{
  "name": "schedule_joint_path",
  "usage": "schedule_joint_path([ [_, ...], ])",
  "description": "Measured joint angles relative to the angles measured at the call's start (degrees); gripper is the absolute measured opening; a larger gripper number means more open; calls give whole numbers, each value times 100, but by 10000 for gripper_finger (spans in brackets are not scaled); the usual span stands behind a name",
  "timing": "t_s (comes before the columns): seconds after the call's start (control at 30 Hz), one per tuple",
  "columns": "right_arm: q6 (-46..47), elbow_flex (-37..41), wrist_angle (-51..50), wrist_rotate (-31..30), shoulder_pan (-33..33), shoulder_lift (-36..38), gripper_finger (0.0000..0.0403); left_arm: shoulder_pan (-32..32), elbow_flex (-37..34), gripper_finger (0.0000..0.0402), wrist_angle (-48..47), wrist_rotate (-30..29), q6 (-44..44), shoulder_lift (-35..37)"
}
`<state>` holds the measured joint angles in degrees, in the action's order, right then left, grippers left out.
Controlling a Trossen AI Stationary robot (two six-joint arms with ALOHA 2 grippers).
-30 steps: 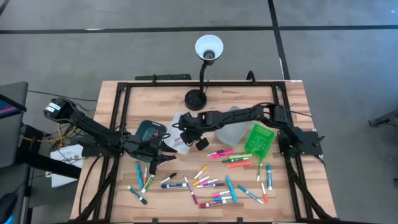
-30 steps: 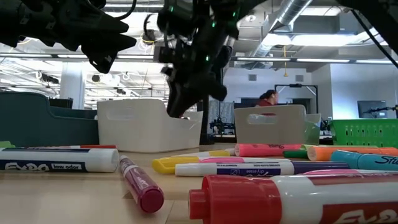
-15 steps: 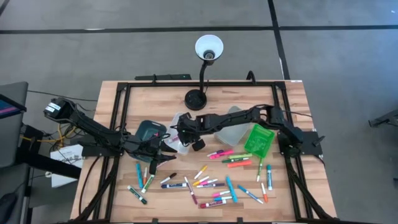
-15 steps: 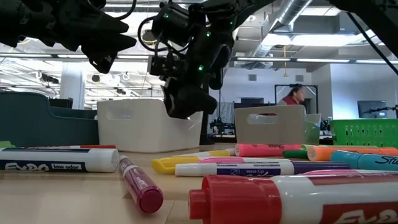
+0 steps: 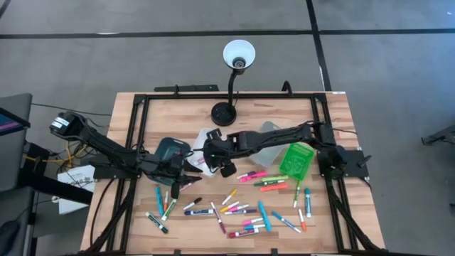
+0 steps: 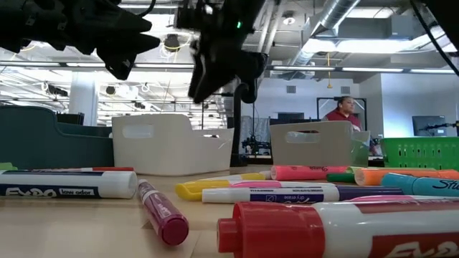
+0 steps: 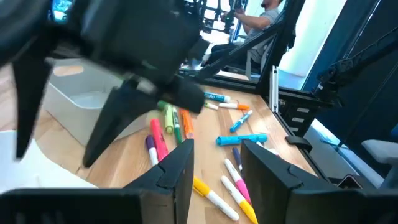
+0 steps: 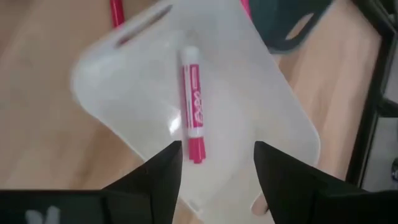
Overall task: Pick & Place Markers
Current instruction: Put the pink highlighter into the blue bin
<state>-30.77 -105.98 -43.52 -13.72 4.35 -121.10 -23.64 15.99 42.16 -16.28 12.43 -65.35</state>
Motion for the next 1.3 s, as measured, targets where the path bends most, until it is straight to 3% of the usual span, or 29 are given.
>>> schedule_joint_path([
  [0.37,1538,-6,-1244,27,78,686,168,0,0,127,85,1,1,88],
  [0.7,2619,-8,-3004,44,92,700,142,0,0,127,129,1,1,117],
  [1.0,3242,-2,-3673,36,429,715,110,0,0,127,158,1,2,117],
  [1.1,3231,163,-3447,5,591,1013,108,0,0,127,168,3,2,117],
  [1.3,3236,1442,-1594,5,1003,2272,108,0,0,127,203,1,2,117],
])
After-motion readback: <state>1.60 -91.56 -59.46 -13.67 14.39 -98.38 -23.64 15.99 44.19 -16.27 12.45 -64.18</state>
